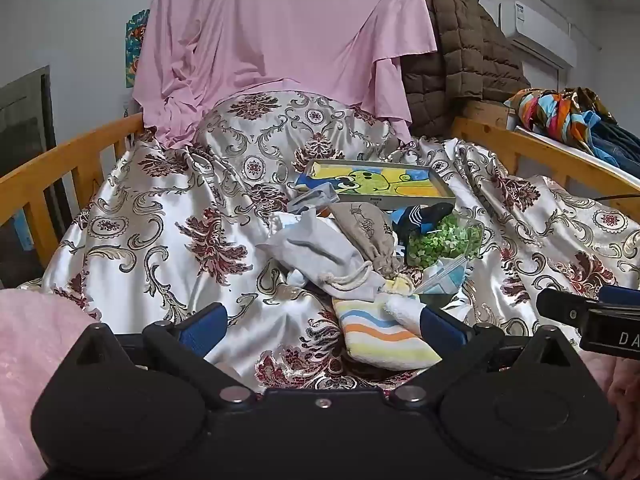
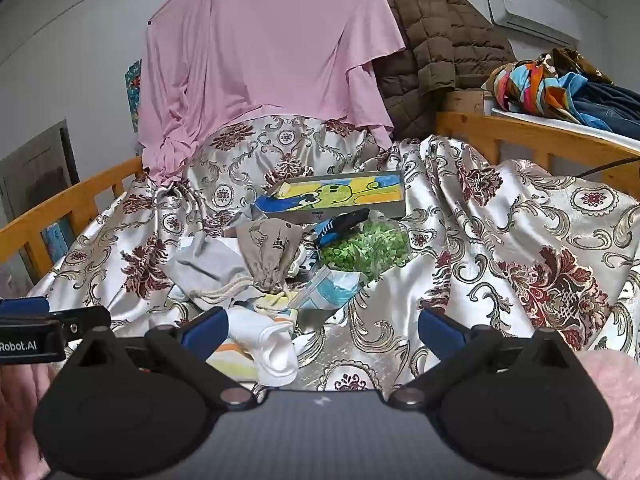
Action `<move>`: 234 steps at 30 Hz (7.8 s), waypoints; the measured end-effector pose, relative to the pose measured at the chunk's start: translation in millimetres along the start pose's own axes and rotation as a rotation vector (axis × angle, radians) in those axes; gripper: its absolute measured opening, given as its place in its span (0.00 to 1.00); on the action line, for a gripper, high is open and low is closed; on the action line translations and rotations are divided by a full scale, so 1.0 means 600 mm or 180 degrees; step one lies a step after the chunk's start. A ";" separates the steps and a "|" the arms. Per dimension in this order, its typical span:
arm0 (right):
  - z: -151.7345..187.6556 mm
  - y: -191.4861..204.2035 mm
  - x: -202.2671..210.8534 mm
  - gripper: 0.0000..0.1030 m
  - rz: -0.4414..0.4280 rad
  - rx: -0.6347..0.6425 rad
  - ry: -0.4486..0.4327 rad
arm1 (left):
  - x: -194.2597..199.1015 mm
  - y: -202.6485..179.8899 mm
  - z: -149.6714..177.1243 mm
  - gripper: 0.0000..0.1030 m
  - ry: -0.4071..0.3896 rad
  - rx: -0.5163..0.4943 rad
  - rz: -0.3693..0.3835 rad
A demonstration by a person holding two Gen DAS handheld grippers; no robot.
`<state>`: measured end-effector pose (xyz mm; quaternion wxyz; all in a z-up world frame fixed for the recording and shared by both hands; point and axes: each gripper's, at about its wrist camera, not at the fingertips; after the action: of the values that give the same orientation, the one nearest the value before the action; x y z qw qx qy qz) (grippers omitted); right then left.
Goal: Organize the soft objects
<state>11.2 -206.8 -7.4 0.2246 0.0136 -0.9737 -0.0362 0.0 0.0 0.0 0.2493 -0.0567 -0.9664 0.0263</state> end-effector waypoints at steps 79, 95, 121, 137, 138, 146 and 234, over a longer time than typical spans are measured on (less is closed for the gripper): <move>-0.003 -0.006 0.002 1.00 -0.0015 -0.0019 0.0001 | 0.000 0.000 0.000 0.99 -0.0001 -0.0016 -0.0009; -0.006 -0.004 0.002 1.00 -0.0005 -0.0038 -0.0005 | -0.001 0.001 -0.001 0.99 0.0019 -0.0024 -0.0006; -0.090 0.038 -0.152 1.00 -0.0979 0.1296 0.1020 | -0.170 0.000 -0.124 0.99 0.1186 -0.1448 0.1230; -0.078 0.078 -0.310 0.91 -0.1580 0.1961 0.1710 | -0.331 -0.012 -0.087 0.93 0.2085 -0.2087 0.1948; -0.076 0.080 -0.314 0.88 -0.1599 0.1994 0.1725 | -0.336 -0.013 -0.083 0.91 0.2102 -0.2107 0.1970; -0.059 0.100 -0.329 0.68 -0.1695 0.2215 0.1826 | -0.356 -0.006 -0.057 0.81 0.2201 -0.2119 0.2088; -0.353 0.028 -0.859 0.12 -0.0148 0.0045 0.0843 | -0.840 0.167 -0.308 0.12 -0.0102 0.1454 0.0929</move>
<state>566.8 -181.7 -41.2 0.3501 0.0424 -0.9352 -0.0324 537.4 42.0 -87.6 0.2339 -0.1372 -0.9209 0.2801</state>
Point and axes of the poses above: each gripper's, at about its wrist camera, not at the fingertips, and x roughly against the way its jaws point, y to its left, z to its underside, and after that the axes turned 7 degrees about z, right-handed
